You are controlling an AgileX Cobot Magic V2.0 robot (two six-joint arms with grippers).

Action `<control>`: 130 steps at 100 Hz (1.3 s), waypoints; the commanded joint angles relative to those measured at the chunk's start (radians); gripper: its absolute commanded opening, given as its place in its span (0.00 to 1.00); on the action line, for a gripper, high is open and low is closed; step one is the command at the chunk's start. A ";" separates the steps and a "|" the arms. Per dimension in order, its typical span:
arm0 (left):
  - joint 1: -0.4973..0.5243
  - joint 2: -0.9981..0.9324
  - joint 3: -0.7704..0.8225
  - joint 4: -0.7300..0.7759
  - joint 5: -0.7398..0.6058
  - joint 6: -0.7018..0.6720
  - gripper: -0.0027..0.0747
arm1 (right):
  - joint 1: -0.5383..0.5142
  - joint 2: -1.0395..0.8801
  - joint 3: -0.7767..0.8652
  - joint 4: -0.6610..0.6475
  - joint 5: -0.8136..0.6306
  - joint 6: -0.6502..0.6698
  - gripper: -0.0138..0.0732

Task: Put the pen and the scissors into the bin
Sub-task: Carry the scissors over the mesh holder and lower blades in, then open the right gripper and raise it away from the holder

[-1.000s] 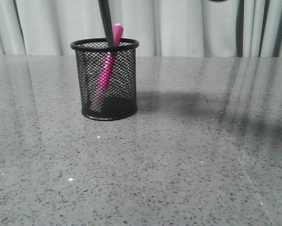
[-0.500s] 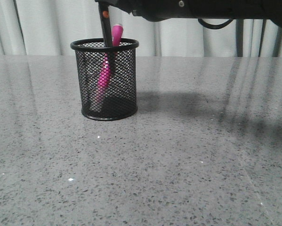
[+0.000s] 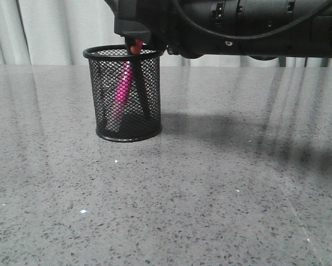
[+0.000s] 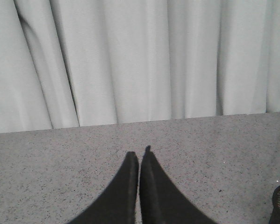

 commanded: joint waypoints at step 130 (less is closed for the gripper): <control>0.002 -0.002 -0.030 -0.009 -0.067 -0.004 0.01 | -0.007 -0.041 -0.022 -0.010 0.011 -0.053 0.37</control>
